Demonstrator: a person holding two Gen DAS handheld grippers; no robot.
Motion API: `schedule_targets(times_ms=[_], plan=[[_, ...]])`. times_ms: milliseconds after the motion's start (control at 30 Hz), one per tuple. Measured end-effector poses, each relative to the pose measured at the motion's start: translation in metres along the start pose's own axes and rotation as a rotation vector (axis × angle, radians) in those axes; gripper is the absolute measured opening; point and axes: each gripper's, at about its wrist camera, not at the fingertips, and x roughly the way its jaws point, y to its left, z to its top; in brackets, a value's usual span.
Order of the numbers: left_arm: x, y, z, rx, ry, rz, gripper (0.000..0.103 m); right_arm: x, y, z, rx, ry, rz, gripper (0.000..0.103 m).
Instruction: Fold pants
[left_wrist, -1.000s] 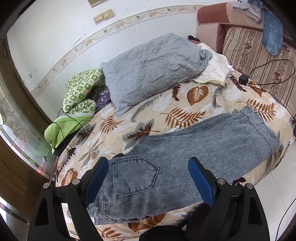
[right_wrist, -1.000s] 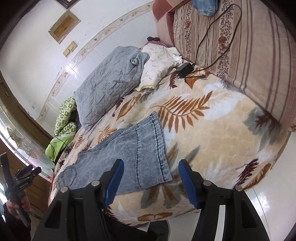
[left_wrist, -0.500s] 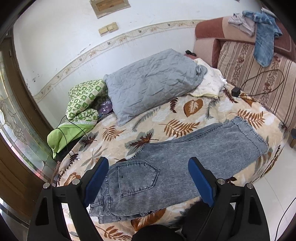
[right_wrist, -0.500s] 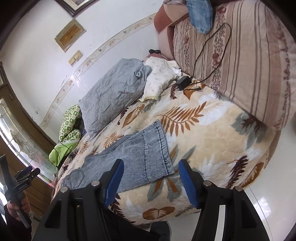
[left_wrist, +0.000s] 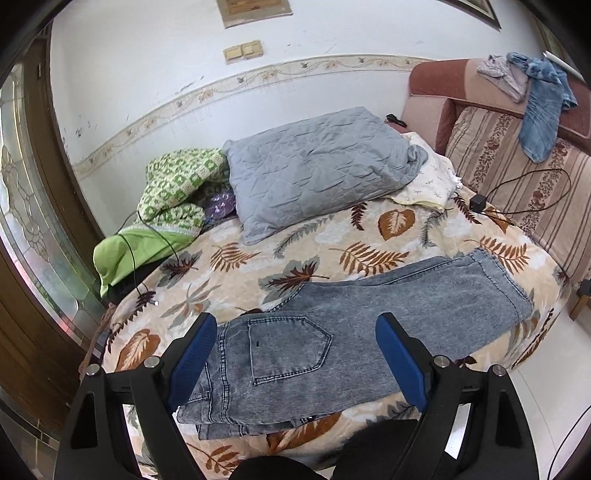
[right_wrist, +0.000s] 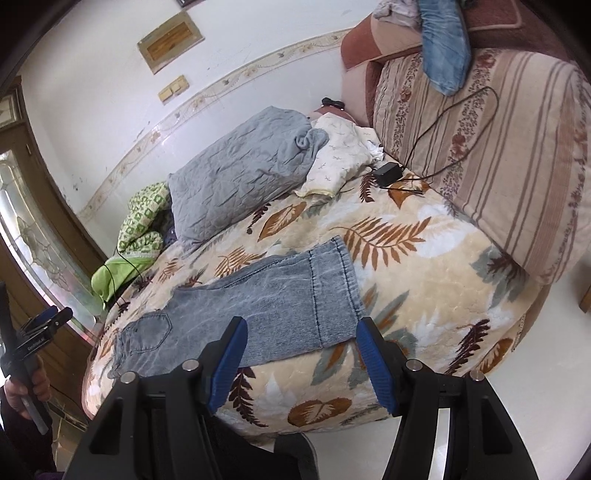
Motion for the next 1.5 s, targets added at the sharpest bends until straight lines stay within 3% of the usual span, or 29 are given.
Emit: schedule_targets(times_ms=[533, 967, 1100, 1267, 1500], plan=[[0.074, 0.060, -0.020, -0.128, 0.095, 0.026, 0.088, 0.093, 0.081, 0.018, -0.085, 0.117, 0.052, 0.065], [0.075, 0.086, -0.029, -0.112, 0.091, 0.095, 0.088, 0.146, 0.147, 0.027, -0.150, 0.141, 0.168, 0.065], [0.069, 0.080, -0.032, -0.119, 0.108, 0.087, 0.088, 0.139, 0.132, 0.015, -0.147, 0.154, 0.159, 0.065], [0.073, 0.072, -0.037, -0.123, 0.148, 0.096, 0.088, 0.123, 0.081, 0.005, -0.089, 0.168, 0.091, 0.065], [0.080, 0.057, -0.040, -0.079, 0.190, 0.114, 0.088, 0.128, 0.015, -0.015, 0.052, 0.214, 0.075, 0.066]])
